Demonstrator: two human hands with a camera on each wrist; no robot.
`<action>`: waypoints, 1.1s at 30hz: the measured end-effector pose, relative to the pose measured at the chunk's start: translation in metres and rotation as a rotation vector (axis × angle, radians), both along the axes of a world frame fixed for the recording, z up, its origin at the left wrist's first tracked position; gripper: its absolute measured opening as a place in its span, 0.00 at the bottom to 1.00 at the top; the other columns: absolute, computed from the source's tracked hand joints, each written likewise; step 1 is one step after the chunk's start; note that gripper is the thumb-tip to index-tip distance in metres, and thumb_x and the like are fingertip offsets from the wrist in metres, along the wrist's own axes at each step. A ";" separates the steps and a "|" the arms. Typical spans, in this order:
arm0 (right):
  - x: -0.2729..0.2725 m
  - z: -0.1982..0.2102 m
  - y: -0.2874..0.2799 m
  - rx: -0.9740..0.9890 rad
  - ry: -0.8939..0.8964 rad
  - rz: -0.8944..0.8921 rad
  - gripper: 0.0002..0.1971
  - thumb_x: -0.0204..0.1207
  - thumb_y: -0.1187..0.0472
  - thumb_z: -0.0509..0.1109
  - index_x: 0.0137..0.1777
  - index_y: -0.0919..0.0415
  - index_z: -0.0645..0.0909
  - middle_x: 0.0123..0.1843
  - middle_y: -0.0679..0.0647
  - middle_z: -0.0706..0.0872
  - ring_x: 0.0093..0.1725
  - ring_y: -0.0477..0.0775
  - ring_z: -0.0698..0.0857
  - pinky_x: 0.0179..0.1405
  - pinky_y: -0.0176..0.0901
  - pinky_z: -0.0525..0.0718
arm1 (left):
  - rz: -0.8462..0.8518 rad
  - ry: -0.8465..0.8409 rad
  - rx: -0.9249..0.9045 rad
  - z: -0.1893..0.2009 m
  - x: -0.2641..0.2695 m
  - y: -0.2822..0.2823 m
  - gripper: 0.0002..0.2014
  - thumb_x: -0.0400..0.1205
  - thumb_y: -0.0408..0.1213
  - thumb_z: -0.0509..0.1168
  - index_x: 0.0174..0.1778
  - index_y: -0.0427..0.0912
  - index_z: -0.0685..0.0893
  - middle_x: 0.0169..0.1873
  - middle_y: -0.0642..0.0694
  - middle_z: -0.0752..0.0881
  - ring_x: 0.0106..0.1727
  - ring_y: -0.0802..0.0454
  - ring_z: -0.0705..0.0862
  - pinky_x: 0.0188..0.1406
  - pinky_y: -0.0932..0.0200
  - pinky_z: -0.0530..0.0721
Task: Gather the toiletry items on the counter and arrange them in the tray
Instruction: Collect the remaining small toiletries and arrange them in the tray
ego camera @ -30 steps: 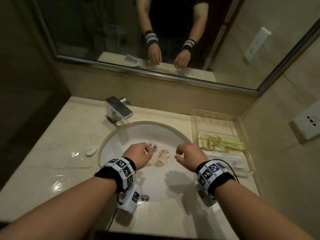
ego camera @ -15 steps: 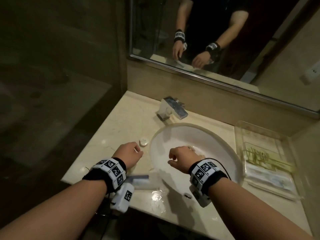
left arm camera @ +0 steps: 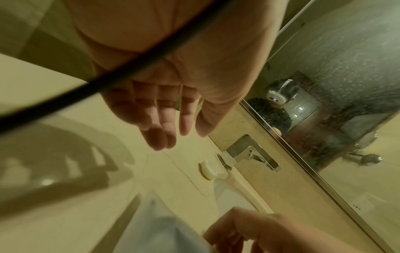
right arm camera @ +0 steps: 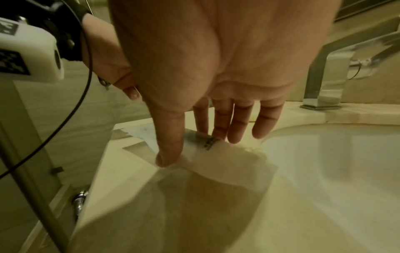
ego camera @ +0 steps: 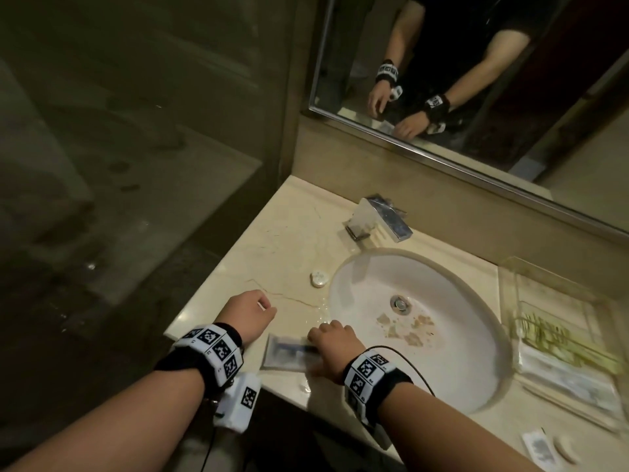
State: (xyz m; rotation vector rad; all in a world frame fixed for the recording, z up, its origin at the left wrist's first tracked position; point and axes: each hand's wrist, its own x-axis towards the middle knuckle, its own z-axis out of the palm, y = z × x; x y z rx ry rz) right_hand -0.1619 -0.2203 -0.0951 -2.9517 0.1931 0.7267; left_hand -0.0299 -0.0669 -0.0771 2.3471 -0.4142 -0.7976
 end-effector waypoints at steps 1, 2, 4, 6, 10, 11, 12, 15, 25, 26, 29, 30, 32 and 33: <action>0.000 -0.001 0.002 -0.016 0.004 0.007 0.18 0.76 0.54 0.69 0.63 0.60 0.75 0.61 0.60 0.80 0.63 0.63 0.74 0.62 0.56 0.73 | 0.000 0.008 -0.004 -0.001 0.000 0.001 0.06 0.80 0.45 0.66 0.46 0.48 0.82 0.43 0.47 0.85 0.46 0.47 0.85 0.46 0.58 0.78; 0.000 -0.002 0.003 -0.028 0.003 0.012 0.15 0.78 0.56 0.66 0.62 0.61 0.76 0.61 0.60 0.80 0.63 0.63 0.74 0.62 0.56 0.72 | 0.002 0.014 -0.012 -0.001 0.000 0.002 0.06 0.80 0.45 0.66 0.45 0.48 0.82 0.43 0.46 0.86 0.47 0.47 0.85 0.47 0.58 0.79; -0.001 -0.002 0.003 -0.028 -0.017 0.008 0.12 0.79 0.60 0.64 0.61 0.61 0.77 0.60 0.61 0.80 0.63 0.64 0.75 0.61 0.56 0.72 | 0.002 0.016 -0.027 -0.002 -0.001 0.000 0.07 0.79 0.46 0.67 0.46 0.48 0.81 0.44 0.46 0.86 0.47 0.47 0.85 0.49 0.57 0.80; -0.004 0.001 -0.002 0.011 -0.066 -0.027 0.12 0.78 0.60 0.64 0.60 0.59 0.78 0.59 0.59 0.80 0.61 0.63 0.75 0.60 0.54 0.73 | -0.032 0.027 -0.033 0.000 -0.005 -0.007 0.11 0.78 0.50 0.68 0.50 0.49 0.81 0.48 0.48 0.85 0.49 0.50 0.83 0.49 0.58 0.78; -0.021 0.020 -0.021 0.081 -0.206 -0.128 0.09 0.77 0.58 0.65 0.55 0.59 0.78 0.54 0.58 0.83 0.56 0.63 0.79 0.56 0.54 0.74 | -0.332 0.152 -0.015 0.006 -0.022 -0.039 0.26 0.72 0.58 0.73 0.62 0.52 0.77 0.53 0.51 0.80 0.54 0.52 0.81 0.51 0.60 0.77; -0.028 0.026 -0.029 0.088 -0.225 -0.159 0.09 0.77 0.57 0.65 0.55 0.58 0.78 0.54 0.57 0.84 0.56 0.63 0.80 0.57 0.55 0.74 | -0.404 0.174 -0.019 0.008 -0.027 -0.051 0.25 0.71 0.58 0.74 0.59 0.51 0.79 0.50 0.50 0.82 0.51 0.52 0.82 0.48 0.60 0.79; -0.038 0.031 -0.037 0.091 -0.241 -0.193 0.10 0.77 0.57 0.65 0.56 0.57 0.79 0.54 0.57 0.85 0.57 0.62 0.80 0.59 0.56 0.74 | -0.467 0.179 -0.028 0.010 -0.034 -0.064 0.20 0.71 0.56 0.75 0.53 0.50 0.82 0.46 0.50 0.84 0.47 0.53 0.84 0.45 0.60 0.81; -0.078 0.041 -0.064 0.057 -0.274 -0.279 0.15 0.75 0.55 0.67 0.61 0.55 0.77 0.57 0.55 0.85 0.60 0.60 0.79 0.66 0.58 0.68 | -0.621 0.146 -0.070 0.013 -0.058 -0.108 0.09 0.73 0.51 0.75 0.37 0.51 0.85 0.35 0.52 0.87 0.39 0.54 0.86 0.40 0.59 0.82; -0.228 0.066 -0.143 -0.034 -0.453 -0.610 0.12 0.77 0.54 0.67 0.60 0.50 0.78 0.55 0.49 0.86 0.60 0.55 0.80 0.62 0.53 0.67 | -0.840 0.189 -0.272 0.039 -0.187 -0.249 0.08 0.73 0.43 0.76 0.34 0.44 0.86 0.29 0.49 0.87 0.32 0.54 0.84 0.37 0.58 0.81; -0.239 0.066 -0.153 -0.044 -0.453 -0.626 0.10 0.78 0.55 0.67 0.58 0.50 0.79 0.54 0.49 0.86 0.59 0.55 0.80 0.62 0.53 0.67 | -0.851 0.186 -0.281 0.039 -0.199 -0.260 0.08 0.72 0.44 0.76 0.34 0.45 0.86 0.30 0.49 0.87 0.34 0.54 0.85 0.38 0.58 0.81; -0.271 0.067 -0.184 -0.077 -0.446 -0.666 0.07 0.78 0.56 0.66 0.55 0.51 0.79 0.52 0.49 0.85 0.58 0.56 0.79 0.60 0.54 0.67 | -0.846 0.156 -0.305 0.037 -0.227 -0.289 0.11 0.71 0.50 0.76 0.38 0.47 0.87 0.35 0.50 0.88 0.39 0.51 0.86 0.41 0.54 0.84; -0.281 0.067 -0.196 -0.088 -0.444 -0.684 0.07 0.78 0.57 0.66 0.54 0.51 0.79 0.52 0.50 0.85 0.57 0.56 0.79 0.60 0.53 0.67 | -0.836 0.158 -0.301 0.037 -0.236 -0.297 0.13 0.71 0.52 0.76 0.42 0.47 0.86 0.37 0.49 0.88 0.39 0.50 0.87 0.42 0.51 0.86; -0.300 0.065 -0.222 -0.097 -0.439 -0.735 0.05 0.78 0.57 0.65 0.53 0.51 0.79 0.51 0.49 0.85 0.57 0.55 0.79 0.60 0.51 0.67 | -0.810 0.182 -0.287 0.036 -0.248 -0.312 0.14 0.74 0.49 0.74 0.51 0.47 0.83 0.41 0.47 0.88 0.39 0.47 0.89 0.42 0.48 0.88; -0.309 0.064 -0.237 -0.098 -0.439 -0.768 0.05 0.78 0.57 0.66 0.52 0.51 0.79 0.50 0.49 0.85 0.56 0.54 0.79 0.61 0.50 0.68 | -0.792 0.195 -0.276 0.034 -0.252 -0.318 0.15 0.76 0.48 0.73 0.55 0.48 0.81 0.42 0.46 0.88 0.38 0.47 0.90 0.43 0.48 0.87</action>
